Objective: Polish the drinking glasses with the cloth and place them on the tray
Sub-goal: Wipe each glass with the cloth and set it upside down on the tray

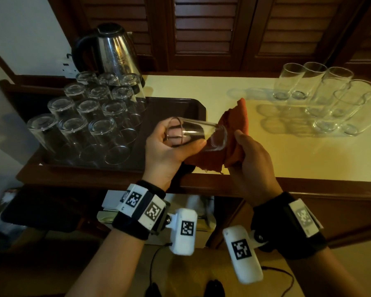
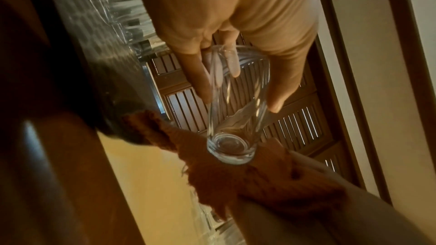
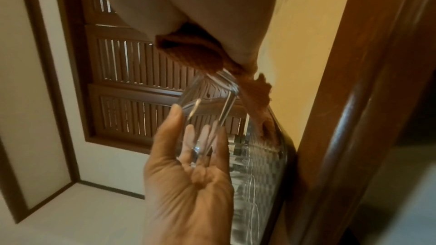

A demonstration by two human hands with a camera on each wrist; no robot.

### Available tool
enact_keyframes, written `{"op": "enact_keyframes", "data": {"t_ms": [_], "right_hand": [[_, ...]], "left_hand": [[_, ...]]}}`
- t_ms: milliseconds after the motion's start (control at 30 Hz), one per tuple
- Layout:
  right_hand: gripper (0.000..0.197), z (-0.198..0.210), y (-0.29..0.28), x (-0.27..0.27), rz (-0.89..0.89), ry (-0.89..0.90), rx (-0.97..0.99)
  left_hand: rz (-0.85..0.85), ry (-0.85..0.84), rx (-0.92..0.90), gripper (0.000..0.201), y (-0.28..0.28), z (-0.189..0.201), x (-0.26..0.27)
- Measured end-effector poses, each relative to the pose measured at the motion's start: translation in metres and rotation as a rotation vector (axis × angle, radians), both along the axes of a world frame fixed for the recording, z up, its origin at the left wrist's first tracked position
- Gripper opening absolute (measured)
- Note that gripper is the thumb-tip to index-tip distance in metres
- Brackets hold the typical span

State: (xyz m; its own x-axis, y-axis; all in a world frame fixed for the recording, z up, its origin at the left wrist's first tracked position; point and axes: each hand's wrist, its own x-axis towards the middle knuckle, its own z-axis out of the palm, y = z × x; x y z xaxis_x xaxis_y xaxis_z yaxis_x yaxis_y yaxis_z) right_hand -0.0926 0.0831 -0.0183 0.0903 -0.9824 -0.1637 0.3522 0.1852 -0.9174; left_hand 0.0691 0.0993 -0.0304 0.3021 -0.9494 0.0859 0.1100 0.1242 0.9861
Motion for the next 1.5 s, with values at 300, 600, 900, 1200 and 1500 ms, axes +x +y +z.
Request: {"op": "enact_keyframes", "data": {"t_ms": [300, 600, 900, 1200, 1500], "right_hand": [[0.033, -0.001, -0.008, 0.006, 0.016, -0.003, 0.005], [0.022, -0.008, -0.018, 0.022, 0.029, -0.02, 0.012], [0.036, -0.009, -0.023, 0.022, 0.023, -0.027, 0.061], [0.053, 0.002, -0.038, -0.004, -0.108, -0.06, 0.043], [0.018, 0.013, -0.022, 0.017, 0.028, 0.199, -0.33]], "left_hand": [[-0.025, -0.091, 0.015, 0.081, -0.002, -0.006, 0.0], [0.0, 0.065, -0.014, 0.085, -0.001, -0.009, -0.003], [-0.111, 0.288, -0.003, 0.105, -0.003, 0.0, 0.003], [-0.23, 0.016, 0.113, 0.048, 0.005, -0.002, 0.011], [-0.323, -0.069, 0.071, 0.052, 0.007, -0.002, 0.004]]}}
